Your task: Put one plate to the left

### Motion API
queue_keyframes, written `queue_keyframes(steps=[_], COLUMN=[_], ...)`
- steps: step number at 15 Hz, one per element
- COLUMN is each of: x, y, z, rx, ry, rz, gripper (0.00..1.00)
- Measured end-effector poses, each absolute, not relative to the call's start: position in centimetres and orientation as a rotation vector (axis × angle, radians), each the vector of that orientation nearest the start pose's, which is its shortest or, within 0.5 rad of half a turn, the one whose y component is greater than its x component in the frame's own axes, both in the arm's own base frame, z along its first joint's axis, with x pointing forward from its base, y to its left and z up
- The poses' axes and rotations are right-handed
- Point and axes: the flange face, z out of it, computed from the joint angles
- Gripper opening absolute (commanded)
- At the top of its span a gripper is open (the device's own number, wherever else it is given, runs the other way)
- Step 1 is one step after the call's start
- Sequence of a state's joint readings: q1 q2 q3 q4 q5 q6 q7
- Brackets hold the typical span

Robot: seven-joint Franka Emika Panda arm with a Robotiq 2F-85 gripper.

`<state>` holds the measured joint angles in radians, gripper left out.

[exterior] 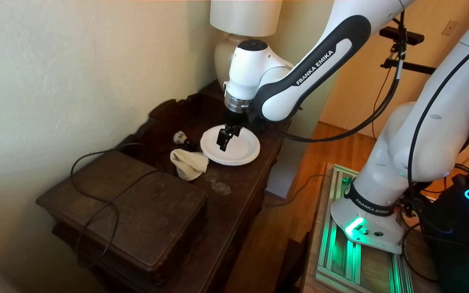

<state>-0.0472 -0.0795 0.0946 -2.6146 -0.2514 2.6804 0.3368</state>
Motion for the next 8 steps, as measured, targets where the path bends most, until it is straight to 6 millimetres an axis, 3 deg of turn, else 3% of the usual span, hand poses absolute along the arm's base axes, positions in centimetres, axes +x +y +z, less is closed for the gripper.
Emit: queue_keyframes(steps=[6, 8], x=[45.1, 45.3], y=[0.9, 0.3], z=[26.4, 25.2], rx=[-3.202, -3.193], ry=[0.118, 0.117], rz=[-0.306, -0.314], gripper=[1.0, 0.91])
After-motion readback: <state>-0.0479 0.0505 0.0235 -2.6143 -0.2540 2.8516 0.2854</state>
